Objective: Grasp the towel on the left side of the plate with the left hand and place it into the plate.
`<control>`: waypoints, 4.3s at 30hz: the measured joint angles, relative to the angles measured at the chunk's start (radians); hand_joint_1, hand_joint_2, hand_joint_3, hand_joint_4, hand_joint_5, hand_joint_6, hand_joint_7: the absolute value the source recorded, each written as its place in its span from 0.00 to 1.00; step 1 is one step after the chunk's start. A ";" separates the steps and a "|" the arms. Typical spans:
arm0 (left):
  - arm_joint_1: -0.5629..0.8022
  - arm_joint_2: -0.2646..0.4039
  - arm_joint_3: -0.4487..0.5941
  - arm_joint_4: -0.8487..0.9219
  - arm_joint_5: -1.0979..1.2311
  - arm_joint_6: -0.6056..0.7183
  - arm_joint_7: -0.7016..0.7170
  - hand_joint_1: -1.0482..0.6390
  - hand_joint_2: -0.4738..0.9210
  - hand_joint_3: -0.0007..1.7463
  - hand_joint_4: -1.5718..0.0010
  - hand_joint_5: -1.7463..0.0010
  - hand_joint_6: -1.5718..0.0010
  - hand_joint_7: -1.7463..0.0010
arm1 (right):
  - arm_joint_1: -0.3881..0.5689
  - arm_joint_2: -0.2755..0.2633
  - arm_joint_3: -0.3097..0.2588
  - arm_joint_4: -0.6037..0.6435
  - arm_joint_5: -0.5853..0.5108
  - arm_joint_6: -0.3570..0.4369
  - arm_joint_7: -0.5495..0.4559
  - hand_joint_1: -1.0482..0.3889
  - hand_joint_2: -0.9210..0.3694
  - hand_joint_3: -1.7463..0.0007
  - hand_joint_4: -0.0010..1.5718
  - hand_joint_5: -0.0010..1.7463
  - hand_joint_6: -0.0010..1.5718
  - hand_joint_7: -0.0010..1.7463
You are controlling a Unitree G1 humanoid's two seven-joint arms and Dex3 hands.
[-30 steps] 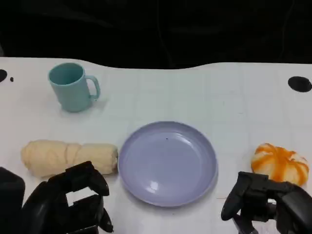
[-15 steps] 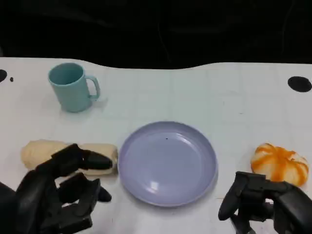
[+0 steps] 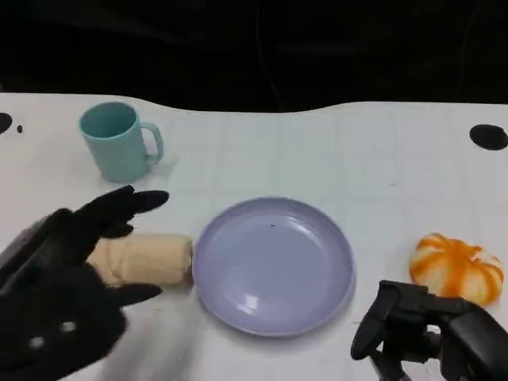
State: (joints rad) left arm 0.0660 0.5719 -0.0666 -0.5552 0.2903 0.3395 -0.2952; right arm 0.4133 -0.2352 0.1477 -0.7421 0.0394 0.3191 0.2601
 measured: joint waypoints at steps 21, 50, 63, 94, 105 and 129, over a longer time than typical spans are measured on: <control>-0.330 -0.021 -0.305 0.553 0.484 -0.050 -0.011 0.29 0.99 0.00 0.77 0.90 0.79 1.00 | 0.016 -0.005 -0.003 -0.019 0.000 -0.001 0.001 0.67 0.29 0.35 0.48 0.97 0.44 0.78; -0.528 -0.168 -0.421 1.244 0.520 -0.358 0.449 0.46 1.00 0.14 0.52 0.00 0.67 0.04 | 0.028 -0.007 -0.001 -0.034 0.000 0.000 -0.003 0.66 0.29 0.36 0.48 0.96 0.44 0.78; -0.405 -0.173 -0.242 0.960 0.401 -0.291 0.509 0.51 0.98 0.17 0.46 0.00 0.62 0.00 | 0.020 -0.008 -0.002 -0.033 0.000 -0.001 -0.003 0.66 0.28 0.38 0.48 0.96 0.44 0.77; -0.459 -0.358 -0.375 0.650 0.437 -0.294 0.254 0.51 0.70 0.55 0.48 0.00 0.54 0.25 | 0.012 0.004 0.021 -0.039 -0.020 0.022 -0.020 0.64 0.28 0.39 0.49 0.96 0.44 0.78; -0.478 -0.346 -0.407 0.651 0.406 -0.267 0.051 0.41 1.00 0.07 0.60 0.64 0.55 0.99 | 0.015 0.010 0.025 -0.032 -0.012 0.017 -0.020 0.65 0.28 0.36 0.48 0.97 0.44 0.78; -0.442 -0.205 -0.311 0.353 0.320 -0.229 -0.216 0.24 1.00 0.11 0.88 0.65 0.82 0.95 | 0.021 0.008 0.027 -0.032 -0.023 0.002 -0.020 0.64 0.28 0.38 0.48 0.95 0.45 0.77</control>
State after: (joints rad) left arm -0.3758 0.3673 -0.3776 -0.2021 0.6108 0.1108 -0.5108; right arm 0.4342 -0.2268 0.1744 -0.7741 0.0162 0.3213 0.2400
